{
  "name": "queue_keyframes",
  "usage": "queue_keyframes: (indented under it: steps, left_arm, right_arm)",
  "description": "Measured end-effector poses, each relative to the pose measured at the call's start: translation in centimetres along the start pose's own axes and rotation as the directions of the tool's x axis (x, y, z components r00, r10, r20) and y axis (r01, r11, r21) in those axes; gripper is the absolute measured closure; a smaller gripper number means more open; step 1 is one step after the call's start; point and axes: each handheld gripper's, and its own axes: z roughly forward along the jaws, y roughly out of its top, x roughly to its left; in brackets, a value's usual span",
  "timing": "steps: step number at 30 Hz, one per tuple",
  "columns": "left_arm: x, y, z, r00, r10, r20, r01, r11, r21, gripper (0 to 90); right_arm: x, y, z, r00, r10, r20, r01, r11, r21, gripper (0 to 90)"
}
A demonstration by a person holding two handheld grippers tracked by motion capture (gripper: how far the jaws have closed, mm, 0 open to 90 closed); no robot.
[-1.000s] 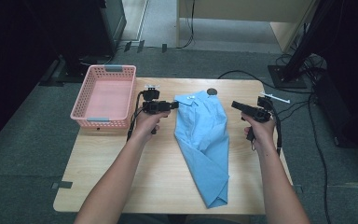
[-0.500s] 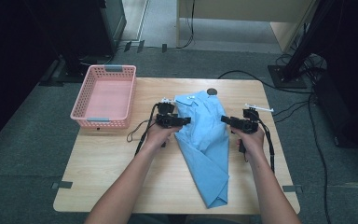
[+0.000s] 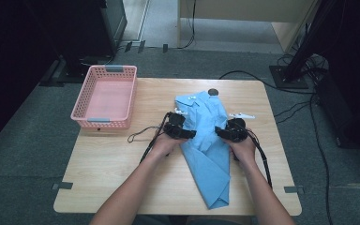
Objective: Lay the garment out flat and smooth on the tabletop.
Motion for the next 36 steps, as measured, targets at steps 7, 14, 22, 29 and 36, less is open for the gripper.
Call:
queue_keyframes:
  steps: [7, 14, 22, 29, 36]
  left_arm:
    - [-0.4, 0.0, 0.5, 0.998, 0.028, -0.056, -0.03, 0.9992, -0.027, 34.1]
    - [-0.8, 0.5, 1.3, 0.9953, 0.051, -0.082, -0.055, 0.9975, -0.045, 34.1]
    - [-0.7, 1.0, 2.1, 0.9959, 0.045, -0.078, -0.051, 0.9959, -0.075, 34.1]
    - [-0.7, 1.3, 2.0, 0.9964, -0.003, -0.085, -0.003, 0.9973, -0.074, 33.7]
    - [-2.2, 1.5, 0.1, 0.9987, 0.006, -0.051, -0.012, 0.9918, -0.127, 32.6]
  right_arm:
    - [0.7, -0.7, 0.7, 0.9896, -0.106, 0.097, 0.111, 0.993, -0.046, 43.7]
    - [-0.8, -0.1, 1.3, 0.9867, -0.107, 0.122, 0.115, 0.991, -0.064, 41.6]
    - [-2.1, 0.6, 1.7, 0.9855, -0.081, 0.149, 0.092, 0.993, -0.068, 41.0]
    - [-2.1, 0.7, 1.7, 0.9853, -0.079, 0.152, 0.09, 0.994, -0.068, 41.1]
    - [-2.0, 0.5, 1.5, 0.9872, -0.05, 0.151, 0.062, 0.995, -0.075, 39.5]
